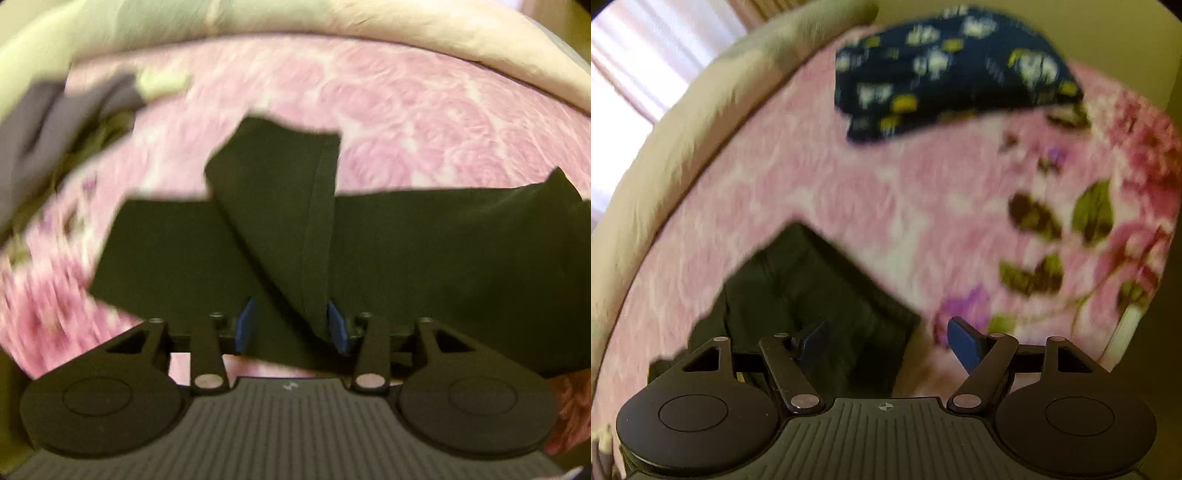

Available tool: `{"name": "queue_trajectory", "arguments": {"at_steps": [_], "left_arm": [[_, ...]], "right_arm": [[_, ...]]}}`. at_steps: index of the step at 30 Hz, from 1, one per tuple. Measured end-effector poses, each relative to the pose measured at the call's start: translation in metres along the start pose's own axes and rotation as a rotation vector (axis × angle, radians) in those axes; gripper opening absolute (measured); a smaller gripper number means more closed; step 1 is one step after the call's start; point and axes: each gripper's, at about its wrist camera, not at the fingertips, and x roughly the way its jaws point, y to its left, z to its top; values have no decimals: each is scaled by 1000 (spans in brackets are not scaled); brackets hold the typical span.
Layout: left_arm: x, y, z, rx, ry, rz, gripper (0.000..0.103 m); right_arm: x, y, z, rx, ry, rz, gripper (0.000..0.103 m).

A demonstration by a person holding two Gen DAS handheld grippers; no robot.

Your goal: Fold clothes

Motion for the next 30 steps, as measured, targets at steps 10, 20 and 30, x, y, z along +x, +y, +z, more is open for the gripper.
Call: {"name": "queue_trajectory", "arguments": {"at_steps": [10,20,30], "left_arm": [[93,-43,87,83,-49,21,49],[66,46,58,-201,-264,-66,10],[38,207,-77,-1058,-74,38,12]], "right_arm": [[18,40,6,80,4,80,74],[33,58,-13,69,76,68,74],[50,76,-33,45,97,34,74]]}}
